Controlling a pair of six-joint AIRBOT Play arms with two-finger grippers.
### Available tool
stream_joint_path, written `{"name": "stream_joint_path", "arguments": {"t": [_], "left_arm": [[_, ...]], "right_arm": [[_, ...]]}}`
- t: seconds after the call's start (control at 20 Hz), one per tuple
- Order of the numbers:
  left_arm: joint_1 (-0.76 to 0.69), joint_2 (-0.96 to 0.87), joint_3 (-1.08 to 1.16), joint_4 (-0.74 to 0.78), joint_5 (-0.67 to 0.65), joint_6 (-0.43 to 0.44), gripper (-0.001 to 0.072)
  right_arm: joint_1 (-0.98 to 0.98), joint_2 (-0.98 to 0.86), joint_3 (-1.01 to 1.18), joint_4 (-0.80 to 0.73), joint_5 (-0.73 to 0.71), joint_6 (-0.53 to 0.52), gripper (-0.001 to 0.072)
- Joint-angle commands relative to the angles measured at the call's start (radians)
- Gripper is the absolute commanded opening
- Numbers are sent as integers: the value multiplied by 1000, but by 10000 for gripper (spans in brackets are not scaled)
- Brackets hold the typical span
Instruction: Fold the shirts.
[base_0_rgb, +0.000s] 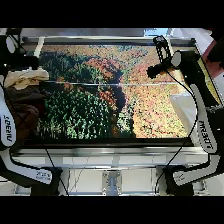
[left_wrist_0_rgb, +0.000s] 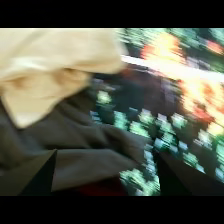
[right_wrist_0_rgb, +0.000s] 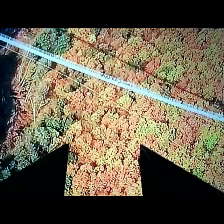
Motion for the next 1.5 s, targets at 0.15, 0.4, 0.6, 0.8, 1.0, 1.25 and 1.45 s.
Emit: {"name": "stream_joint_path", "arguments": {"t": [0.15, 0.4, 0.6, 0.8, 1.0, 1.25, 1.45], "left_arm": [[252, -73, 0, 145, -194, -164, 705], [437, -79, 0, -23, -175, -195, 705], [528, -81, -14, -99, -266, -210, 705], [577, -107, -61, -174, -256, -201, 704], [576, -171, -84, -183, -213, -185, 705], [576, -236, -85, -245, -199, -142, 634], [575, -240, -51, -448, -240, -11, 12]], "right_arm": [[1, 0, 0, 1, -60, 0, 489], [1, 0, 0, 17, -179, 0, 488], [1, 0, 0, 61, -237, 1, 489], [1, 0, 0, 129, -205, 3, 489], [1, 0, 0, 162, -181, 3, 489], [1, 0, 0, 190, -168, 3, 488], [1, 0, 0, 249, -168, 3, 487]]}}
